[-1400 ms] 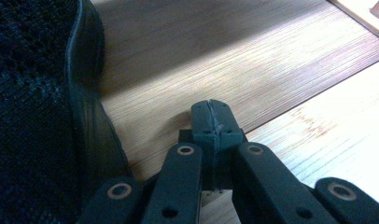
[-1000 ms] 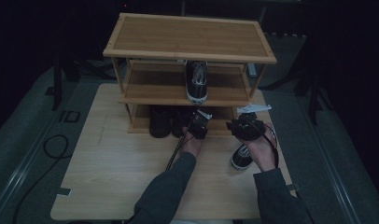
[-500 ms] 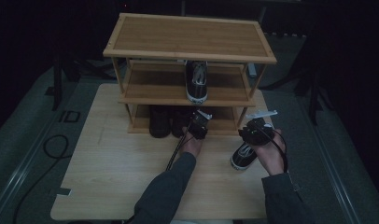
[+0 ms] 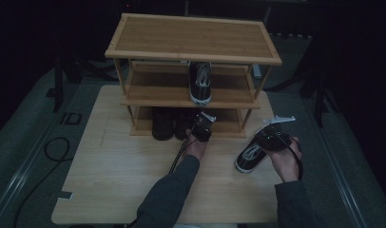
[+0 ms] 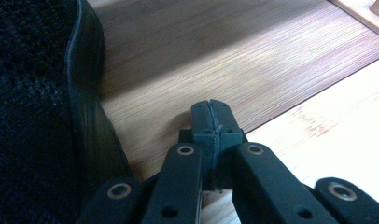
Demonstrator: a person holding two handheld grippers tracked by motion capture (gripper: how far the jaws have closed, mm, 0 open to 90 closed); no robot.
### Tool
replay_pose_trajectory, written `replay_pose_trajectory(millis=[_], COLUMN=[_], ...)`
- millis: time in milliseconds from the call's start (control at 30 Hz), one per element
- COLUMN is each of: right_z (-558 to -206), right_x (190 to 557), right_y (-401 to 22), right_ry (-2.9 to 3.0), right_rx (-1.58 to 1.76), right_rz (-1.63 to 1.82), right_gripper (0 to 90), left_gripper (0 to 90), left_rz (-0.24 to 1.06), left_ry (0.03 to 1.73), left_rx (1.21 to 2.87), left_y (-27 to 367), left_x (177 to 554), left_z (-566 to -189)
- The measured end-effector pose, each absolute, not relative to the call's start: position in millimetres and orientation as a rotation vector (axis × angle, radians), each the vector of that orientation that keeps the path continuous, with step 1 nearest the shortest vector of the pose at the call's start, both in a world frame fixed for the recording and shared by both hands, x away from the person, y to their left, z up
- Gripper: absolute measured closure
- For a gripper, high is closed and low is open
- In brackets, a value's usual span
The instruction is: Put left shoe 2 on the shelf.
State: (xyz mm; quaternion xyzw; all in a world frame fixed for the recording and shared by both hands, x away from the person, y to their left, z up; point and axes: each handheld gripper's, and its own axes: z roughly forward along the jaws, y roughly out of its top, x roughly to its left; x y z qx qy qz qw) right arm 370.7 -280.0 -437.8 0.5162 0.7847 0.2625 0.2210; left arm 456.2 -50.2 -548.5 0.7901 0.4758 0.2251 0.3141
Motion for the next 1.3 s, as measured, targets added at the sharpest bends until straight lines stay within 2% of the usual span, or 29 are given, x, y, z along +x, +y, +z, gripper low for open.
replay_pose_trajectory(millis=[667, 933, 1067, 1133, 1200, 1300], right_z=[-458, -461, -461, -461, -462, -464], right_x=[378, 383, 384, 384, 384, 385], right_y=[-290, -288, -288, -287, -287, -286], right_ry=[2.157, 2.152, 2.153, 2.146, 2.138, 2.154], right_rx=[1.546, 1.568, 1.57, 1.574, 1.58, 1.588], right_rz=[0.706, 0.688, 0.686, 0.696, 0.702, 0.732], right_gripper=[65.0, 64.0, 66.1, 71.7, 73.1, 87.5], left_gripper=[90.0, 90.0, 90.0, 90.0, 90.0, 90.0], left_rz=[0.594, 0.596, 0.596, 0.597, 0.597, 0.598], left_ry=[1.253, 1.252, 1.253, 1.252, 1.252, 1.251], left_rx=[2.084, 2.084, 2.083, 2.084, 2.085, 2.085], left_y=[-50, -50, -50, -50, -50, -50], left_x=[456, 456, 456, 456, 456, 456], left_z=[-549, -549, -549, -549, -549, -549])
